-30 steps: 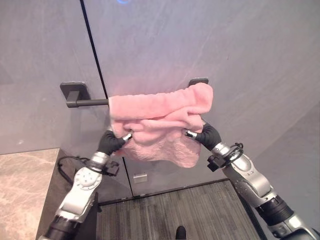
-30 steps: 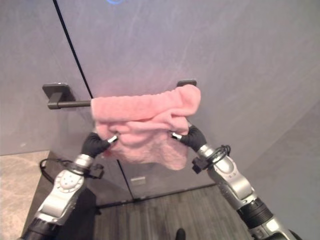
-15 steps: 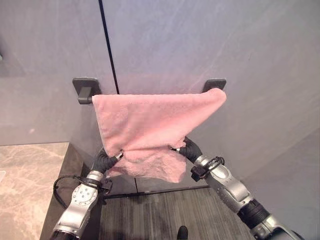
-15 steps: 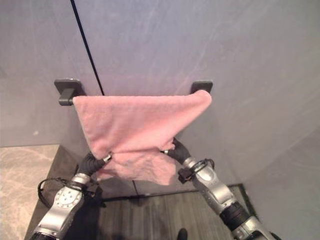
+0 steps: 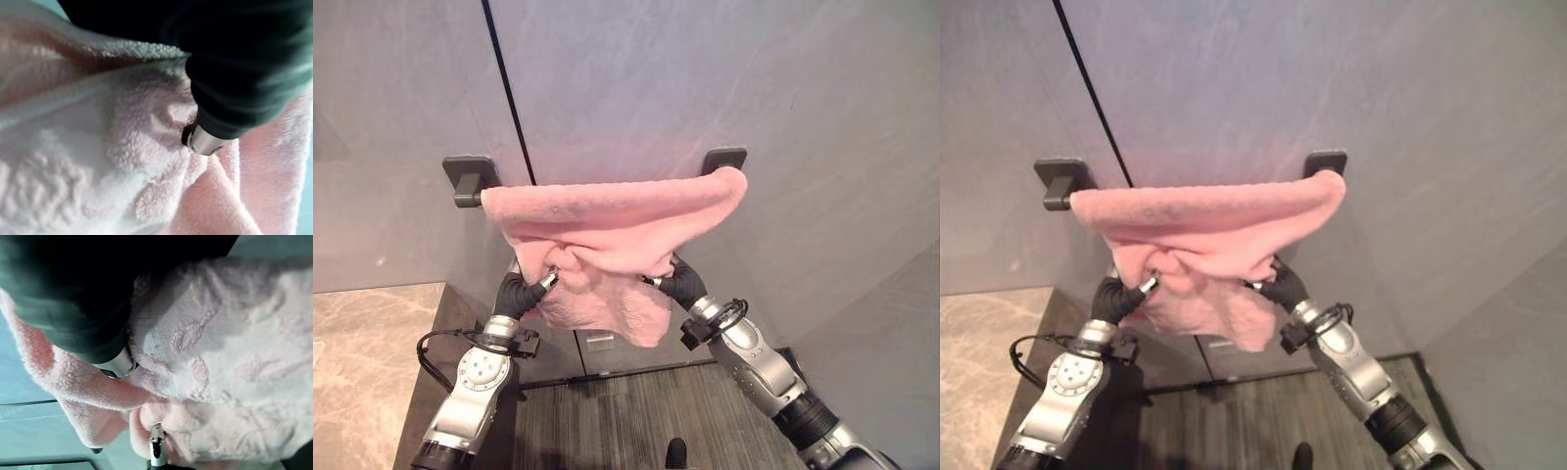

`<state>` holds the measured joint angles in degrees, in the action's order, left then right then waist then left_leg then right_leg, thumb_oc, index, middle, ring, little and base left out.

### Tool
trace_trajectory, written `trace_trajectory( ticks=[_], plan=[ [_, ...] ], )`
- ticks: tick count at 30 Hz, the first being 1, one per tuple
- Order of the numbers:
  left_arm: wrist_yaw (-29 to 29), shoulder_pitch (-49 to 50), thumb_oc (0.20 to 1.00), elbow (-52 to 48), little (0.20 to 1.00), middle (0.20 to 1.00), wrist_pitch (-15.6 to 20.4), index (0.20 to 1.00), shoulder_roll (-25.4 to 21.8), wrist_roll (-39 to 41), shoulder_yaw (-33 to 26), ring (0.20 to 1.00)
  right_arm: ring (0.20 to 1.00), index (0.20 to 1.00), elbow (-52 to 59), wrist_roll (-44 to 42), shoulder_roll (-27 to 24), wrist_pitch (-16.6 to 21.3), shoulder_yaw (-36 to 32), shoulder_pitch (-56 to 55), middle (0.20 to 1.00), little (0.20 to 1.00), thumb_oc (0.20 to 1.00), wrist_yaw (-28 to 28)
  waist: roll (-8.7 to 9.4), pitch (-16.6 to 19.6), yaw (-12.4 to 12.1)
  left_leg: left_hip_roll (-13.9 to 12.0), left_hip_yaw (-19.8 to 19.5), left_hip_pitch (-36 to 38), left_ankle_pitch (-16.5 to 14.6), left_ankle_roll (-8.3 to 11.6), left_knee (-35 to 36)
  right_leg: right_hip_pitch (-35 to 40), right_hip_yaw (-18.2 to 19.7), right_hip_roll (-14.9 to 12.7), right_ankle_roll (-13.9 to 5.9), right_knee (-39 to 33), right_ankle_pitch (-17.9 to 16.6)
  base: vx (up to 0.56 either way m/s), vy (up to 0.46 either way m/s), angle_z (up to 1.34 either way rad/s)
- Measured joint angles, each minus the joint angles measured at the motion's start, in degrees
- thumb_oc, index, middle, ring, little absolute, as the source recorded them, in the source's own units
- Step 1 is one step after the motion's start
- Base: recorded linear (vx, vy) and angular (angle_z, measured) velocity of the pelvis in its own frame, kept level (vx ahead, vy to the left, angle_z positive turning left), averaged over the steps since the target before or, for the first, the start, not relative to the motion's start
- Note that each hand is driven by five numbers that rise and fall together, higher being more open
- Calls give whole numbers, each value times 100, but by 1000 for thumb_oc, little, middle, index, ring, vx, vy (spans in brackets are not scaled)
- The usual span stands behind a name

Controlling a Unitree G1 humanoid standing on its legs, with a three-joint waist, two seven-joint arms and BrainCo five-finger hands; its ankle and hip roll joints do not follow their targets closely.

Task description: Put brush and paste in cup on sink, flatten towel.

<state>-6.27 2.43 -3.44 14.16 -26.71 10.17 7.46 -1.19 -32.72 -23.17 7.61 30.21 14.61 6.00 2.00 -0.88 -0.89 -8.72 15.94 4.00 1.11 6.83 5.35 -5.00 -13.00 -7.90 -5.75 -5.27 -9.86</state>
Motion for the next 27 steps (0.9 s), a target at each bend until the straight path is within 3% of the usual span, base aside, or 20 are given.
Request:
trace_trajectory(
  ticks=[5, 15, 16, 24, 25, 27],
  plan=[
    [-11, 366, 200, 663, 200, 200, -4, 200, 4, -25, 46, 200, 200, 200, -764, 89, 111, -23, 28, -264, 200, 200, 200, -99, 3, 1, -27, -15, -29, 20, 2, 2, 0, 36, -27, 8, -12, -18, 60, -8, 4, 2],
    [17, 422, 200, 843, 200, 200, -108, 200, 8, -177, 293, 200, 200, 200, -1113, 437, 239, -138, 45, -377, 200, 200, 200, -235, 7, 5, -57, -15, -26, 95, -2, 0, 0, 109, -30, 7, -15, -18, 68, 0, 0, 0],
    [12, 388, 1000, 984, 1000, 1000, -113, 1000, 13, -185, 329, 1000, 1000, 1000, -1179, 446, 261, -136, 47, -369, 1000, 1000, 1000, -246, 10, 13, -55, -15, -22, 94, -2, 0, -1, 105, -29, 8, -26, -18, 76, 0, 0, 0],
    [-162, 166, 1000, 3002, 1000, 1000, -473, 1000, 90, -1095, 941, 1000, 1000, 1000, -2982, 1170, 342, -180, -37, -585, 1000, 1000, 1000, -596, 18, 137, 21, -7, -4, 103, -1, -2, -1, 102, -15, 6, -26, -5, 73, 0, 0, 0],
    [-173, 101, 1000, 3916, 1000, 1000, -638, 1000, 338, -1346, 943, 1000, 1000, 1000, -3682, 1319, 490, -158, -296, -689, 1000, 1000, 1000, -596, 3, 190, 33, 2, -1, 113, -6, -7, -1, 112, -11, 1, -17, 15, 67, 0, 0, 0],
    [-163, 74, 1000, 4720, 1000, 1000, -910, 1000, 535, -1486, 967, 1000, 1000, 1000, -4392, 1406, 565, -328, -433, -769, 1000, 1000, 1000, -640, 1, 238, 54, 5, 18, 120, -15, -17, 0, 106, -2, -3, -29, 3, 76, 0, 9, -2]
  ],
)
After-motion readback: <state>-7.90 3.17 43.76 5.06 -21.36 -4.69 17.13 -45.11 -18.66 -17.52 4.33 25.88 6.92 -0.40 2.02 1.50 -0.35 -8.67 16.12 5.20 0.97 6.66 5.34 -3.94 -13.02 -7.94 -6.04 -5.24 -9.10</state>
